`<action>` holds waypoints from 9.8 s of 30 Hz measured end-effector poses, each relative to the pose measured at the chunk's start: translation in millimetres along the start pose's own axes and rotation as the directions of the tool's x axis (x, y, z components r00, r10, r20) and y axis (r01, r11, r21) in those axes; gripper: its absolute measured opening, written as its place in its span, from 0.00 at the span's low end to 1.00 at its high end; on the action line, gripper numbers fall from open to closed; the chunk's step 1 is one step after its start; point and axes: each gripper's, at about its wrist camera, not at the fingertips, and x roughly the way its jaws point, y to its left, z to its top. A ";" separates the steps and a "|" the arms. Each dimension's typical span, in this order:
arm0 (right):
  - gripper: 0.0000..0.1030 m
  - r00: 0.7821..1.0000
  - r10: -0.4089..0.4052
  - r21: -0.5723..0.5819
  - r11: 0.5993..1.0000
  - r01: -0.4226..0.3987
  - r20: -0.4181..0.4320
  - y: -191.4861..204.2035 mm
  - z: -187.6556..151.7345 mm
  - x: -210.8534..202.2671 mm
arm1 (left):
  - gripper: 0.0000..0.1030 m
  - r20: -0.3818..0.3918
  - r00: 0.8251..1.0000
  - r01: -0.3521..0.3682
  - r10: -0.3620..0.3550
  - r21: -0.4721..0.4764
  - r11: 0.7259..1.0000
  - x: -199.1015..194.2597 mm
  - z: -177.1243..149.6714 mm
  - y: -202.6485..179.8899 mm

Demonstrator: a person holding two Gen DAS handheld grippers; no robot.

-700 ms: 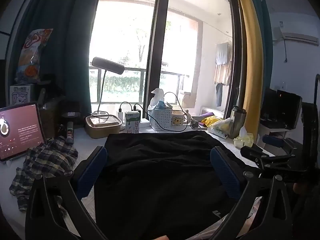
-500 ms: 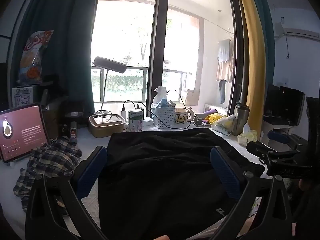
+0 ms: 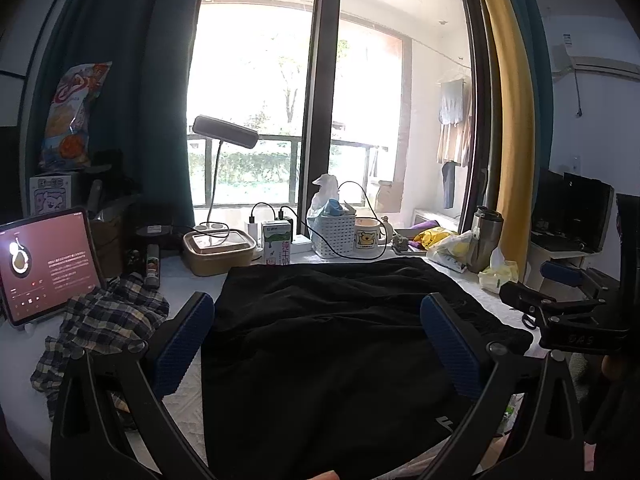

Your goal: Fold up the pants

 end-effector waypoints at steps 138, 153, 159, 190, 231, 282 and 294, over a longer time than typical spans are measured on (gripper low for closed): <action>0.12 0.865 0.059 -0.164 0.973 -0.161 -0.498 -126.0 26.9 347.1 | 0.05 -0.679 0.730 0.059 -0.071 -0.040 0.997 286.2 -15.0 126.2; 0.78 0.903 0.104 -0.037 0.991 -0.131 -0.418 -153.5 56.8 348.5 | 0.60 -0.615 0.788 -0.058 -0.026 -0.116 0.992 333.9 28.3 174.2; 0.81 0.913 0.117 0.029 0.993 -0.115 -0.391 -170.0 62.4 365.2 | 0.60 -0.686 0.727 -0.027 -0.040 -0.086 0.996 366.1 -3.8 158.3; 0.01 0.935 -0.041 -0.035 0.999 0.031 -0.351 -172.3 93.4 435.6 | 0.15 -0.334 0.895 -0.197 0.294 0.296 0.935 394.7 48.6 126.2; 0.99 0.904 -0.024 -0.100 0.995 -0.021 -0.428 -125.2 -8.5 231.8 | 0.83 -0.636 0.769 0.111 -0.064 0.034 0.993 204.4 -60.3 105.3; 0.99 0.970 -0.007 0.009 1.000 0.009 -0.243 -89.0 -12.3 63.2 | 0.80 -0.471 0.877 0.085 0.093 0.341 0.936 3.0 -130.3 43.4; 0.99 0.964 0.009 0.004 1.000 -0.008 -0.267 -82.3 -13.3 75.9 | 0.79 -0.354 0.899 -0.028 0.259 0.544 0.839 3.3 -157.1 37.2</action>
